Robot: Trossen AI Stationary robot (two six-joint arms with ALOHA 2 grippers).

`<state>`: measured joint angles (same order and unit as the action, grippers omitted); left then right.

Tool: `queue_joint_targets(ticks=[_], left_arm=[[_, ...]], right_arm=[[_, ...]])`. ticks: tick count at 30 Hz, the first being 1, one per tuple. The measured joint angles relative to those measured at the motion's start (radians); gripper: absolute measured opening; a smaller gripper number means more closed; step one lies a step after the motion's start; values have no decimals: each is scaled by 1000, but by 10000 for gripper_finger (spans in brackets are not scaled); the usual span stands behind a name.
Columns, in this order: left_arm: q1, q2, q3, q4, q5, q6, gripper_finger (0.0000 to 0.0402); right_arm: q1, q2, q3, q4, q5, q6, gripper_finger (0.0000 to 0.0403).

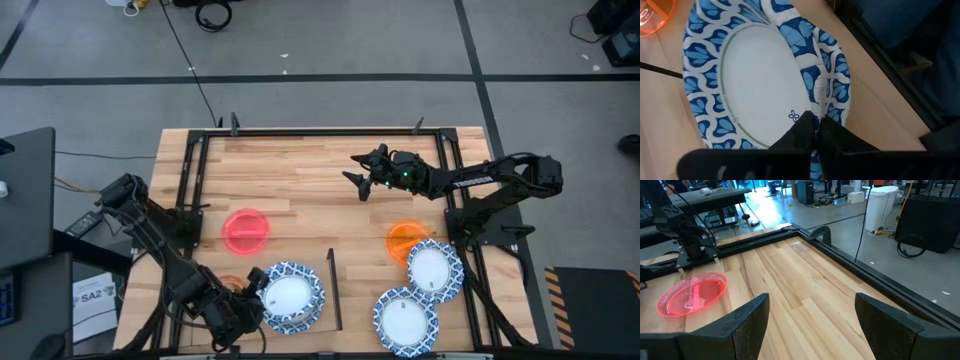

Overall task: Place and stack plates onto a shelf
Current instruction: Stack the top left blue bowl on top of the other blue bowl on the shelf

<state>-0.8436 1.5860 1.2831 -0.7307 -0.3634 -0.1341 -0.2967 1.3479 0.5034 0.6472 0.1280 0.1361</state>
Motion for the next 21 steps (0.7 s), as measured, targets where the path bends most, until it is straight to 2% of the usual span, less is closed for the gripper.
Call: queue_joint_targets(ticks=[9,13,21], left_arm=[[0,0,0,0,-16,-3,57],[0,0,0,1,-58,-11,87],[0,-1,0,37,-62,-19,158]], right_arm=[[0,0,0,0,0,0,300],[0,0,0,0,0,0,300],[0,0,0,0,0,0,300]])
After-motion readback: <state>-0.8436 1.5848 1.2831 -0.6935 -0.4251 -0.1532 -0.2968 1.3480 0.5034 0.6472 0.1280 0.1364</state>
